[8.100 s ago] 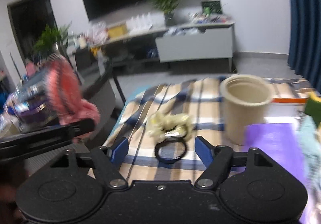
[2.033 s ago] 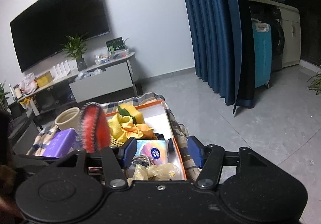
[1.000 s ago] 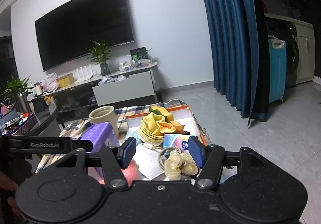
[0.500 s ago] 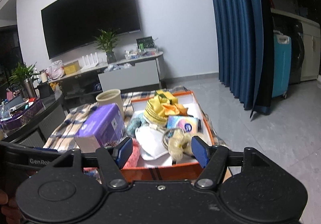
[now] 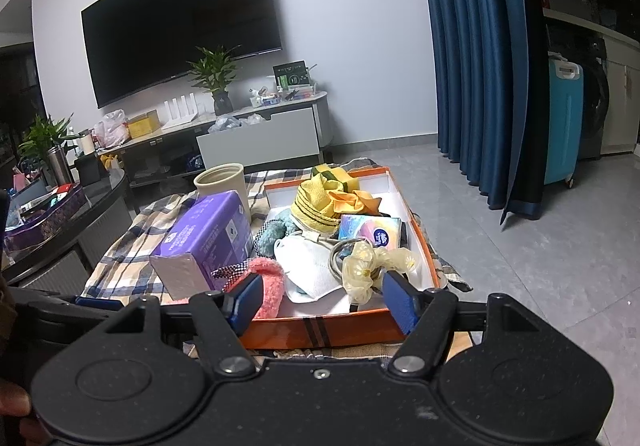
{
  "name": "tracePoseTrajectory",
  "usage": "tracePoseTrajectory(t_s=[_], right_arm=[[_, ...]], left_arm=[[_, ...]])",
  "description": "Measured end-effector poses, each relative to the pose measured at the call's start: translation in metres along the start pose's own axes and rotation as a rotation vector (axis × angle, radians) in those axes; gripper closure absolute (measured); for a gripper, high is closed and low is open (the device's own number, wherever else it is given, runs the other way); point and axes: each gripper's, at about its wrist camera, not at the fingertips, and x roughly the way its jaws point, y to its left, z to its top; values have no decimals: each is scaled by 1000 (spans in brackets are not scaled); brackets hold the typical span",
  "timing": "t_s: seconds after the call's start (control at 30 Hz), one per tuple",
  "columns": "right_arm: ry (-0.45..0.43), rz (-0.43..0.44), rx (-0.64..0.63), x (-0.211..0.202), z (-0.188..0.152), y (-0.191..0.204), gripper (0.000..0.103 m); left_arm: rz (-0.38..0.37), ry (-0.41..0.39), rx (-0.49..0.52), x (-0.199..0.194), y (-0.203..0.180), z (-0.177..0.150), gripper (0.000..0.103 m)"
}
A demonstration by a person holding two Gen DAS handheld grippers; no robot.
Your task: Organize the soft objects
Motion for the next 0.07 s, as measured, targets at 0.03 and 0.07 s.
tracePoseTrajectory(t_s=[0.03,0.07], right_arm=[[2,-1,0,1,0,1,24],[3,-1,-1,1,0,1,24]], left_arm=[[0,3,1,1,0,0,0],[6,10,2,2,0,-1,0]])
